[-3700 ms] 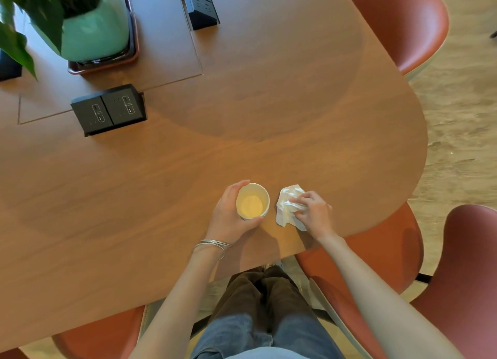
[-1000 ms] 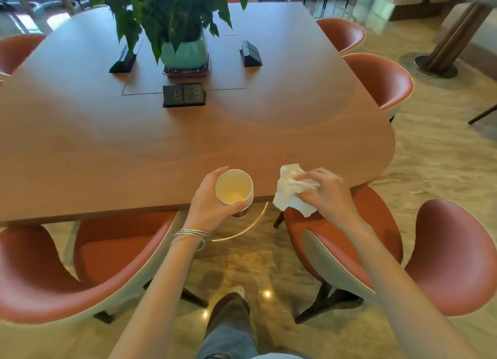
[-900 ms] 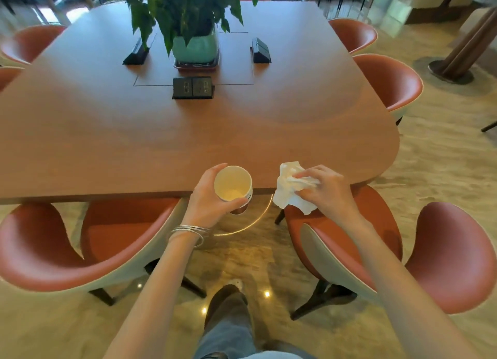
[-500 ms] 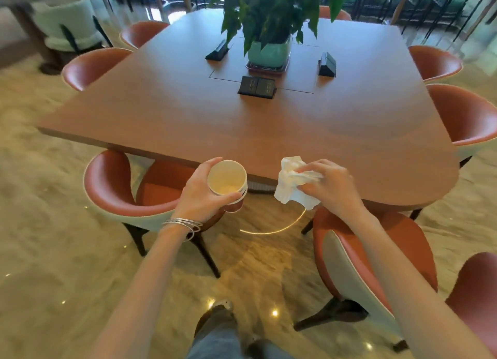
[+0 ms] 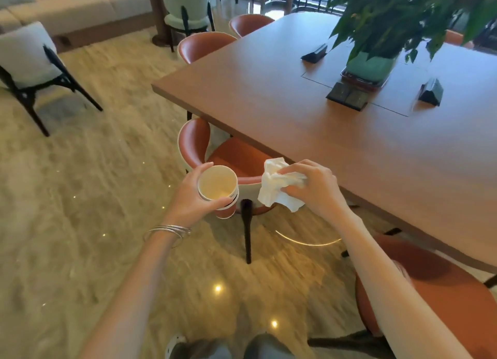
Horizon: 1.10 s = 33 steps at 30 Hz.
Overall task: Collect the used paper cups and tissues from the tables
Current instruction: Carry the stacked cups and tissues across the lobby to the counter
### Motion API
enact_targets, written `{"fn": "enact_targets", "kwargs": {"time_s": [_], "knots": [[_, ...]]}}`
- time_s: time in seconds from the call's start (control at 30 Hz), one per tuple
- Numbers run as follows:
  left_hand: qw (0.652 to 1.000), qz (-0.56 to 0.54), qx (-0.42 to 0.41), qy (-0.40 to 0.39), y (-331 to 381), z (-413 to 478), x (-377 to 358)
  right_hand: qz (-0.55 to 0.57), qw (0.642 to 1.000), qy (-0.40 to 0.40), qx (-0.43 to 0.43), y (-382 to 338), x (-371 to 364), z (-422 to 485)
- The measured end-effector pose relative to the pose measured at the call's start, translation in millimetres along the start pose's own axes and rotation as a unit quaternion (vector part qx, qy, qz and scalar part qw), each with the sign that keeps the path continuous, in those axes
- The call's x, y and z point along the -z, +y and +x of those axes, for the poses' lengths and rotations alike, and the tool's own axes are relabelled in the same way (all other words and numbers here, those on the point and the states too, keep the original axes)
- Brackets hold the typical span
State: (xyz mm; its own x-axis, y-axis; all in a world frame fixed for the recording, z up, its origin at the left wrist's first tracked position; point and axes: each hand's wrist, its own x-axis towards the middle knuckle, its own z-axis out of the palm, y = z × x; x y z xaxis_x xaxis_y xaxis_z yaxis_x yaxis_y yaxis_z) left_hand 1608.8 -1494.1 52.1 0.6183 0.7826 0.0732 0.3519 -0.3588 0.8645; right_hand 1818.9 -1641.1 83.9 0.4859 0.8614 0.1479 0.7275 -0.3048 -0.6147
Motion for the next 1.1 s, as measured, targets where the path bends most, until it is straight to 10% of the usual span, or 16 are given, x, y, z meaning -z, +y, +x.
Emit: {"fn": "enact_targets", "kwargs": {"time_s": [1.1], "knots": [[0.96, -0.002, 0.178, 0.215, -236, -102, 350, 0.052, 0.964, -0.225, 0.132, -315, -340, 98]]}}
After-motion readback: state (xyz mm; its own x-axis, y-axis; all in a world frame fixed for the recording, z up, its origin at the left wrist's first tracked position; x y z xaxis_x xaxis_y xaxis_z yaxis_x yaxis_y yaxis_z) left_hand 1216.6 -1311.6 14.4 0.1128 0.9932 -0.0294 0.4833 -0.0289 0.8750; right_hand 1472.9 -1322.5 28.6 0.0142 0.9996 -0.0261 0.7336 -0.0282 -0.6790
